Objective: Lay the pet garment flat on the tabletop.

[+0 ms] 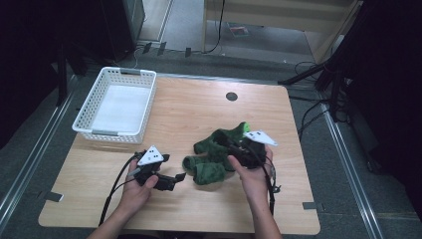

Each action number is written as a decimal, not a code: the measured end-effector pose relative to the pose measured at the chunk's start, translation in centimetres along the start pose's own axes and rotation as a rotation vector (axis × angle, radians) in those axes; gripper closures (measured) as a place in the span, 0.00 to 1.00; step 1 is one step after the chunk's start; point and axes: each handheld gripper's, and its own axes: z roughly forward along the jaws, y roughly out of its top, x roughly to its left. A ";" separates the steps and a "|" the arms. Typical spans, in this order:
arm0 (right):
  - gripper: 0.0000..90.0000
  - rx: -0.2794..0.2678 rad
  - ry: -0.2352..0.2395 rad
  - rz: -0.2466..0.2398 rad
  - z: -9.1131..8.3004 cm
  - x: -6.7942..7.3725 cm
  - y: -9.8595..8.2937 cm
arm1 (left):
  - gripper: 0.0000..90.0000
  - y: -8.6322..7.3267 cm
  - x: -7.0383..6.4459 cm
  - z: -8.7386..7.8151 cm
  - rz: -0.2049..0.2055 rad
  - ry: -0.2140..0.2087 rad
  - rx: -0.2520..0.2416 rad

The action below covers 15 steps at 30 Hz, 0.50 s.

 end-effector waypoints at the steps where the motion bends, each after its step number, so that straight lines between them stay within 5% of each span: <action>1: 0.43 -0.009 -0.019 0.037 0.0 -1.0 0.0 | 0.09 0.0 0.0 0.0 0.000 0.008 0.001; 9: 0.40 -0.088 -0.026 0.118 -2.9 -4.1 1.8 | 0.16 0.7 0.3 0.9 -0.021 0.041 -0.006; 12: 0.41 -0.057 0.012 0.085 -2.8 -3.5 1.5 | 0.20 1.7 0.3 1.9 -0.016 0.059 0.004; 15: 0.42 -0.010 0.080 0.049 -2.2 -2.1 0.6 | 0.30 2.6 0.4 3.5 -0.074 0.072 0.051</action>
